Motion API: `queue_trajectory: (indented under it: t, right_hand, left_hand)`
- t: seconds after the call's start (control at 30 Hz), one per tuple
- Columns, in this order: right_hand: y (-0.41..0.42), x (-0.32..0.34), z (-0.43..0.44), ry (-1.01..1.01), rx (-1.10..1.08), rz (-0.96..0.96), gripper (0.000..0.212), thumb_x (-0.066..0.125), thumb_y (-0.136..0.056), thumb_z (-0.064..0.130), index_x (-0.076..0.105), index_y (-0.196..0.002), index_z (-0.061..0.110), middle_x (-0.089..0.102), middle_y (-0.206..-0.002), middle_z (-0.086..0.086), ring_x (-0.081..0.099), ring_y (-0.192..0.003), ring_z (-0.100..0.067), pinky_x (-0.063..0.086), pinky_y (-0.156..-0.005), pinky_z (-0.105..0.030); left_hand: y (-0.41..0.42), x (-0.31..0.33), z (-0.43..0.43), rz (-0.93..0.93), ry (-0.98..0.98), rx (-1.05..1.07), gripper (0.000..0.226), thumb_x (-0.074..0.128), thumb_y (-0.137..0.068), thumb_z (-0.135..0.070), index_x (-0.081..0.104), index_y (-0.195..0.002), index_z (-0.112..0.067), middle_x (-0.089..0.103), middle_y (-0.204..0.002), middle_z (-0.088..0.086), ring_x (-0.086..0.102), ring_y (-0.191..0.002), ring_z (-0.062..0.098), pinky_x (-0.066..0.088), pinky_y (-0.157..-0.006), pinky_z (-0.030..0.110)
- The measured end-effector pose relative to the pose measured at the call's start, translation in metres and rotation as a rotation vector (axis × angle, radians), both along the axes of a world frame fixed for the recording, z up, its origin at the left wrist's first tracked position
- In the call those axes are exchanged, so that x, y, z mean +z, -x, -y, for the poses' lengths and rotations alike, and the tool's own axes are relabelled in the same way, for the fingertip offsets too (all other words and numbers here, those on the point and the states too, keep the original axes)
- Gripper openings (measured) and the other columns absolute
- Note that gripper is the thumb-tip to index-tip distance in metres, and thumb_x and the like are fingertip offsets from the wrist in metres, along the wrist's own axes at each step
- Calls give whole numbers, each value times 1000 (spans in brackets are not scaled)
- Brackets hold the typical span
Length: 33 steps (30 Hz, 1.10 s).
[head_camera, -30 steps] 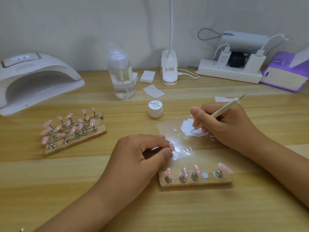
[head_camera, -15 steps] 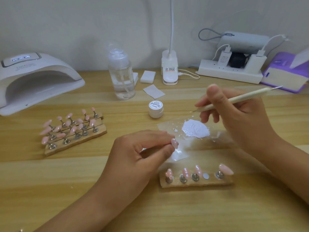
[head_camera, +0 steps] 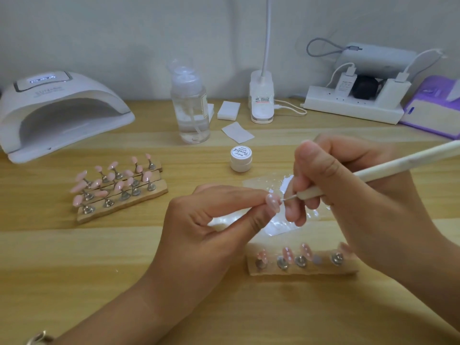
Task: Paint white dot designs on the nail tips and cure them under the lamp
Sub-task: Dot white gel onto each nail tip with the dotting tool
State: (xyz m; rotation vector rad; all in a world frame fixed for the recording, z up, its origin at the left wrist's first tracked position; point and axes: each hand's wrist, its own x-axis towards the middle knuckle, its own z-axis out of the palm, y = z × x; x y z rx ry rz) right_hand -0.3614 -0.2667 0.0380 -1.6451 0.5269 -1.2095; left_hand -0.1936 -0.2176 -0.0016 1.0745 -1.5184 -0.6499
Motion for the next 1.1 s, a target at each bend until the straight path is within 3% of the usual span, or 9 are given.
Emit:
queue_trajectory:
  t: [0.23, 0.4, 0.77, 1.1]
  right_hand:
    - [-2, 0, -4, 16, -7, -34, 32, 54, -92, 23, 57, -64, 8, 62, -54, 0, 63, -50, -13, 46, -53, -11]
    - [-2, -1, -4, 27, -26, -63, 34, 60, -97, 21, 58, -65, 11, 63, -56, -2, 64, -51, -15, 46, -54, -12]
    - [-3, 0, -6, 48, -30, -87, 33, 54, -93, 20, 59, -65, 3, 62, -57, -11, 62, -50, -11, 46, -54, -10]
    - [-3, 1, -7, 59, -42, -115, 33, 54, -94, 18, 59, -66, 3, 63, -58, -7, 63, -51, -9, 46, -55, -9]
  left_hand:
    - [0, 1, 0, 20, 5, -9, 7, 72, -87, -16, 79, -86, -14, 77, -86, -2, 70, -90, 26, 47, -88, 49]
    - [0, 1, 0, 37, 24, 9, 8, 72, -86, -17, 79, -86, -15, 77, -86, -4, 71, -90, 23, 48, -87, 47]
    - [0, 2, -1, 69, 74, 12, 7, 72, -87, -15, 79, -87, -15, 77, -86, -10, 73, -87, 14, 49, -85, 49]
    - [1, 2, -1, 74, 80, 26, 8, 72, -85, -16, 79, -87, -14, 77, -85, -10, 73, -85, 11, 51, -84, 46]
